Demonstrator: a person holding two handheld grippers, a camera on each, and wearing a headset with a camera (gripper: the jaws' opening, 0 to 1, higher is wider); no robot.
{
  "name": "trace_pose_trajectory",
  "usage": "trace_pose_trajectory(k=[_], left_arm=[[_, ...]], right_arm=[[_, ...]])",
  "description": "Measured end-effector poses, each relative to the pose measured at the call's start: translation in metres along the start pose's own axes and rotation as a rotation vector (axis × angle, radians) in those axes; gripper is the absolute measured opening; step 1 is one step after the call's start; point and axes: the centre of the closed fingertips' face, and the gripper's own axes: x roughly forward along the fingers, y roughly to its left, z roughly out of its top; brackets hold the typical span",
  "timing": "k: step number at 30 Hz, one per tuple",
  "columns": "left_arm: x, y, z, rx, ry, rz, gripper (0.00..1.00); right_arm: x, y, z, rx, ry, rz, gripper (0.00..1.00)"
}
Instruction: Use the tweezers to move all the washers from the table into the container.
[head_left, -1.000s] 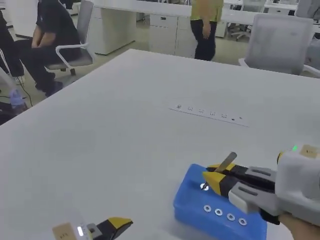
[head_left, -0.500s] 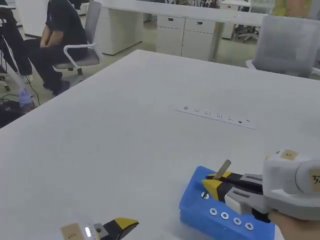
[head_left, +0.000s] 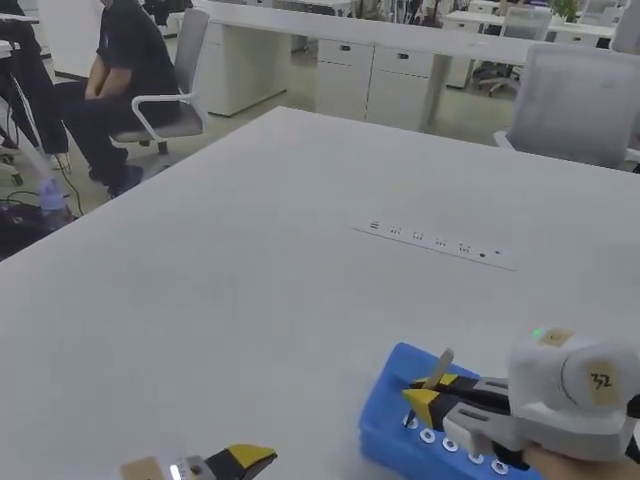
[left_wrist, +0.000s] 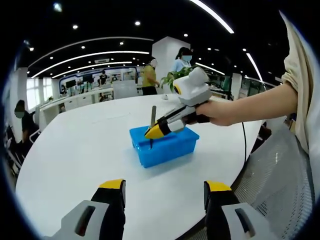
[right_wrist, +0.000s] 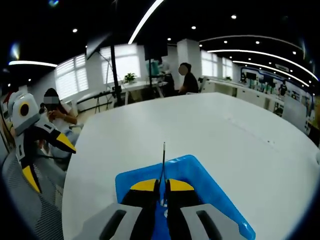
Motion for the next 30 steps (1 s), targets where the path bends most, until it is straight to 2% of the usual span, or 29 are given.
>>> trace_pose_trajectory(k=[5, 12, 18, 30], left_arm=[[0.0001, -0.0004, -0.0003, 0.001, 0.002, -0.004, 0.63], [0.0007, -0.002, -0.0012, 0.007, 0.01, -0.01, 0.62], [0.0004, -0.0004, -0.001, 0.005, 0.008, -0.003, 0.62], [-0.0004, 0.0009, -0.0005, 0.003, 0.004, 0.003, 0.62]], right_arm=[[-0.001, -0.0013, -0.0011, 0.011, -0.008, -0.003, 0.03], [-0.001, 0.0008, -0.001, -0.018, -0.011, 0.003, 0.03], [-0.0017, -0.002, -0.0006, 0.026, -0.027, -0.005, 0.03], [-0.0013, -0.0008, 0.0032, 0.045, -0.031, 0.005, 0.04]])
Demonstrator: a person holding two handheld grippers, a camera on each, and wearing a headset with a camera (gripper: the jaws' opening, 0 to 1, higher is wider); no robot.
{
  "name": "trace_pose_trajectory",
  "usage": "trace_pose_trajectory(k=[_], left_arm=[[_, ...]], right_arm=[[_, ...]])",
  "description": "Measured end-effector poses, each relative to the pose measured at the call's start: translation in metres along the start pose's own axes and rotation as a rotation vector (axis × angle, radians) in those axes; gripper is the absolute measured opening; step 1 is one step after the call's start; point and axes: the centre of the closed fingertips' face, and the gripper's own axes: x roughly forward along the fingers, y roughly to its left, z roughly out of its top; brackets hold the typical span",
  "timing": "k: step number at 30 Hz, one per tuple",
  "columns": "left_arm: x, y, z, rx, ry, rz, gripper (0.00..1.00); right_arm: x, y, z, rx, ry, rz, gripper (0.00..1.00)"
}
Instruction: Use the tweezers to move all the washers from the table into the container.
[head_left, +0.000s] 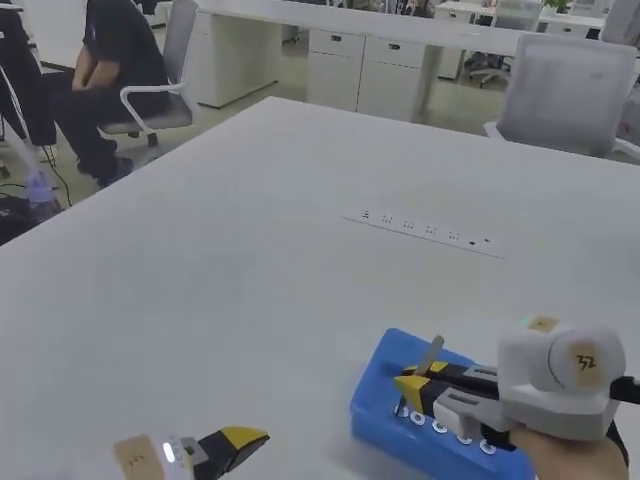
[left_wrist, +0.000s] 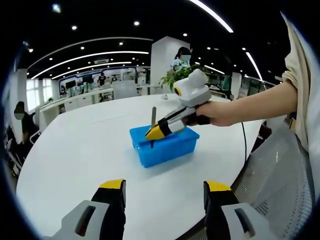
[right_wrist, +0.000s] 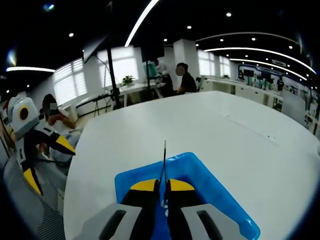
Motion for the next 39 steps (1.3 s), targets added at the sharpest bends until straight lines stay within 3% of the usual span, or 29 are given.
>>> trace_pose_trajectory(k=[8, 15, 19, 24, 27, 31, 33, 39], left_arm=[[0.001, -0.003, -0.001, -0.012, 0.007, -0.018, 0.62], [0.001, -0.006, -0.001, -0.026, 0.006, -0.043, 0.62], [0.001, -0.005, 0.0, -0.05, 0.014, -0.047, 0.63], [0.001, -0.005, 0.004, -0.105, 0.0, -0.081, 0.62], [0.001, -0.004, 0.008, -0.107, -0.002, -0.096, 0.61], [0.0, -0.007, 0.021, -0.049, 0.002, -0.138, 0.54], [0.002, -0.014, 0.03, 0.008, 0.016, -0.188, 0.5], [0.008, -0.052, 0.063, 0.155, 0.027, -0.371, 0.41]], right_arm=[[-0.025, 0.007, 0.026, 0.018, -0.105, -0.012, 0.04], [-0.067, 0.029, 0.042, 0.014, -0.19, -0.025, 0.04], [-0.089, 0.042, 0.035, 0.026, -0.207, -0.031, 0.04], [-0.112, 0.055, 0.015, 0.035, -0.175, -0.043, 0.04], [-0.122, 0.062, 0.006, 0.035, -0.155, -0.046, 0.04], [-0.129, 0.073, -0.005, 0.04, -0.128, -0.044, 0.04], [-0.131, 0.078, -0.007, 0.041, -0.126, -0.047, 0.04], [-0.134, 0.095, -0.019, 0.043, -0.091, -0.043, 0.04]])
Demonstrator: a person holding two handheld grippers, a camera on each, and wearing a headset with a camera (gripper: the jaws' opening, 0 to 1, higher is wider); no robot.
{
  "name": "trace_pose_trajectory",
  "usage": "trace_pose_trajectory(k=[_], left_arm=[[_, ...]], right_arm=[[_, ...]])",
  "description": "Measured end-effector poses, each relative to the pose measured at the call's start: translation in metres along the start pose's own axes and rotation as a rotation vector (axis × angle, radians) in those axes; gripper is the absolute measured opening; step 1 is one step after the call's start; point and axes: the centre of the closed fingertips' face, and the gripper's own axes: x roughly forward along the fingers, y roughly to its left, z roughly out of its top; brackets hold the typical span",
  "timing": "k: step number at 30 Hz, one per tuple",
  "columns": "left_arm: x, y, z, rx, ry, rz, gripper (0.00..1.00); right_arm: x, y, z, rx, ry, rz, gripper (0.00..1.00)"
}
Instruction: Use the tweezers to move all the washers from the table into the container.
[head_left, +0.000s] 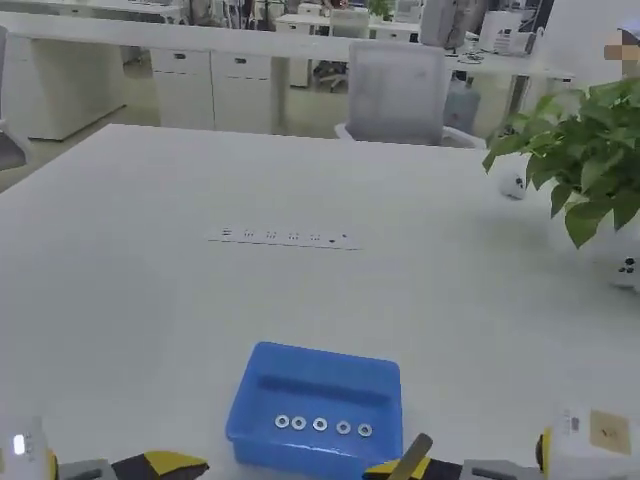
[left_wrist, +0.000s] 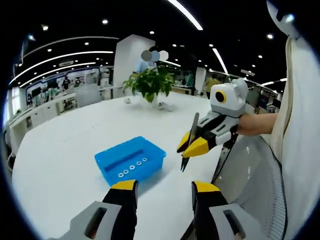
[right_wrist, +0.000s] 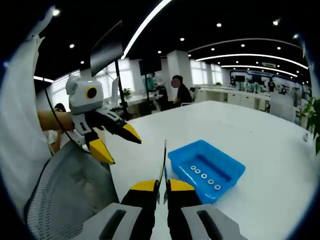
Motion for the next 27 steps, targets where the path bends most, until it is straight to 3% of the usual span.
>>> trace_pose_trajectory(k=[5, 10, 13, 17, 21, 27], left_arm=[[0.013, -0.023, 0.018, 0.077, 0.017, -0.13, 0.38], [0.021, -0.047, 0.029, 0.102, 0.002, -0.267, 0.27], [0.025, -0.052, 0.033, 0.127, -0.006, -0.292, 0.22], [0.028, -0.063, 0.034, 0.145, 0.007, -0.345, 0.19], [0.028, -0.069, 0.028, 0.193, 0.053, -0.374, 0.11], [0.031, -0.078, 0.018, 0.245, 0.113, -0.407, 0.08]], right_arm=[[-0.002, 0.013, -0.008, -0.029, 0.036, 0.038, 0.04], [-0.003, 0.027, -0.025, -0.12, 0.131, 0.091, 0.04], [-0.002, 0.039, -0.037, -0.18, 0.188, 0.144, 0.04], [-0.002, 0.048, -0.041, -0.187, 0.194, 0.171, 0.04], [-0.003, 0.051, -0.047, -0.214, 0.225, 0.181, 0.04], [-0.002, 0.05, -0.05, -0.233, 0.243, 0.185, 0.04]])
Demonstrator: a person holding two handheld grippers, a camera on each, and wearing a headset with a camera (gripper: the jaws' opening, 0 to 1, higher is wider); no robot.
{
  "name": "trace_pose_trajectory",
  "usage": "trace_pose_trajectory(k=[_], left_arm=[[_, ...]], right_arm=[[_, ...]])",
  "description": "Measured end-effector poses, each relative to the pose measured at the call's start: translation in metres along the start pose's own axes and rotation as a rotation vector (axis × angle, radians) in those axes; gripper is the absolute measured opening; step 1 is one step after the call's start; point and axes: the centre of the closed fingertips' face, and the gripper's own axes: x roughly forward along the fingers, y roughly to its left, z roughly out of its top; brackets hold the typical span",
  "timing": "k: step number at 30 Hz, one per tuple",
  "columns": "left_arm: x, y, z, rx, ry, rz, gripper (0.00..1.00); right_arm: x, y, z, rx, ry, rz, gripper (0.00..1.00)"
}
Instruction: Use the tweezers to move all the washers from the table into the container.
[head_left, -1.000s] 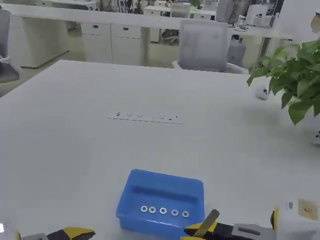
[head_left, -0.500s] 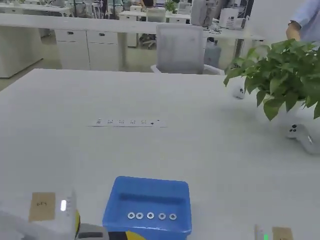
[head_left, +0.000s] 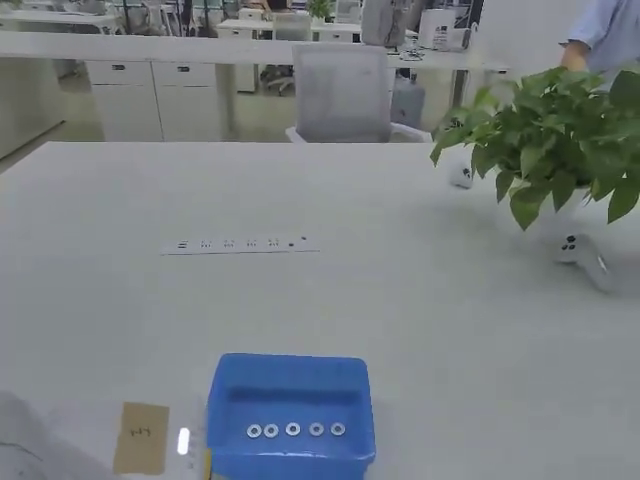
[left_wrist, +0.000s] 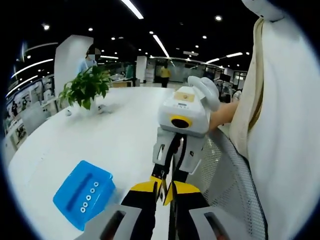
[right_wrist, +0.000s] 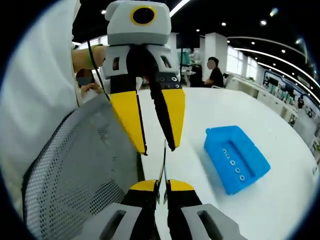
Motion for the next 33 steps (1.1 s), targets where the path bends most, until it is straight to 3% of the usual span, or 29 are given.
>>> trace_pose_trajectory(k=[9, 12, 20, 24, 33], left_arm=[[0.006, 0.0, -0.005, 0.004, 0.03, -0.019, 0.05], [0.006, 0.0, -0.007, 0.02, 0.042, -0.029, 0.0], [0.003, 0.0, -0.013, 0.061, 0.07, -0.039, 0.0], [0.001, 0.003, -0.019, 0.095, 0.104, -0.017, 0.0], [0.003, 0.02, -0.04, 0.051, 0.156, 0.072, 0.0]], right_arm=[[0.005, 0.005, -0.008, -0.048, 0.055, 0.032, 0.04], [0.006, 0.005, -0.008, -0.051, 0.057, 0.034, 0.04], [0.009, 0.002, -0.01, -0.064, 0.068, 0.042, 0.04], [0.013, -0.002, -0.011, -0.055, 0.068, 0.04, 0.05], [0.025, -0.022, -0.02, -0.032, 0.087, -0.005, 0.06]])
